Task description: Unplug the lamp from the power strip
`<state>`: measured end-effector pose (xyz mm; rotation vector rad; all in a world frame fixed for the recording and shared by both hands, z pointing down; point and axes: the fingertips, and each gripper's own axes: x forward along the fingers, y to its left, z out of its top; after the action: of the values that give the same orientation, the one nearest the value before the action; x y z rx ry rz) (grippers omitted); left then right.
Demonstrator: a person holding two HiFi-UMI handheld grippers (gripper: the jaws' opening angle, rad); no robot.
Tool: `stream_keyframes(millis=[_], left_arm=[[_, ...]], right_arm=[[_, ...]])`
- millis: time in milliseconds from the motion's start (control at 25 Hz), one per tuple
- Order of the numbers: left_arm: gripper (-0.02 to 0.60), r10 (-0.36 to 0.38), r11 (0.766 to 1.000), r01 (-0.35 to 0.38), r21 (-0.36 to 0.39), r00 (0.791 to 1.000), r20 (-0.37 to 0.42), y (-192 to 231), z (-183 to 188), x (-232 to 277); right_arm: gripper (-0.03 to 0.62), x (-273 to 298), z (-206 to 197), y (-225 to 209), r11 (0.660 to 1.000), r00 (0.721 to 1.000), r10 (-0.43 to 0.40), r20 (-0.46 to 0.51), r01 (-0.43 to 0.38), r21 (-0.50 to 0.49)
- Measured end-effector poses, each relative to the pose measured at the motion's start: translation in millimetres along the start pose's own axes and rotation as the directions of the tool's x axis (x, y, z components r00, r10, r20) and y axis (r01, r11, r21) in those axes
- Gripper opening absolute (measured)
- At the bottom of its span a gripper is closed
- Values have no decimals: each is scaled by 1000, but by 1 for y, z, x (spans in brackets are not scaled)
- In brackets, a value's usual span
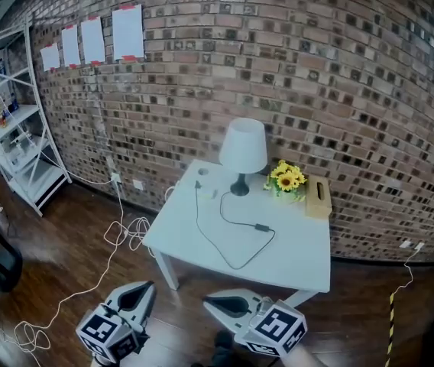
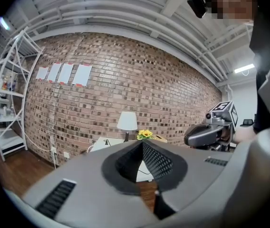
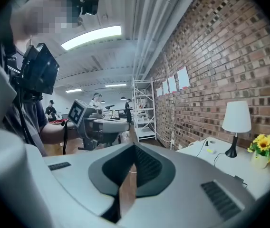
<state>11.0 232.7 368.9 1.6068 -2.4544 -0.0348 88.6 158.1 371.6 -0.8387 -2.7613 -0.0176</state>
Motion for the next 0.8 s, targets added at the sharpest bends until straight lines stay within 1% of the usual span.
stream_keyframes(millis=[80,200,360,480,640,800], left_arm=[[14,8,1000,-8,-6,1000,-16,4,3,14],[14,13,1000,-13,4,1000,-25,10,7,45],[14,21,1000,-21,10,999,-38,14,15,81],[14,35,999,-33,24,997,-64,17,20,101],[14,64,998,-62,24,994,-88,25,24,121],[15,85,996,-81,44,991,-107,27,28,143]], right_arm=[[-12,4,5,-15,1000,999,9,32,-9,19],[-12,7,17,-41,999,996,28,80,-29,16],[-12,9,13,-80,1000,998,24,65,-25,12],[-12,9,7,-107,999,998,32,55,-34,32],[-12,11,7,-135,998,996,46,71,-49,45],[-12,11,6,-158,996,993,67,98,-73,58]])
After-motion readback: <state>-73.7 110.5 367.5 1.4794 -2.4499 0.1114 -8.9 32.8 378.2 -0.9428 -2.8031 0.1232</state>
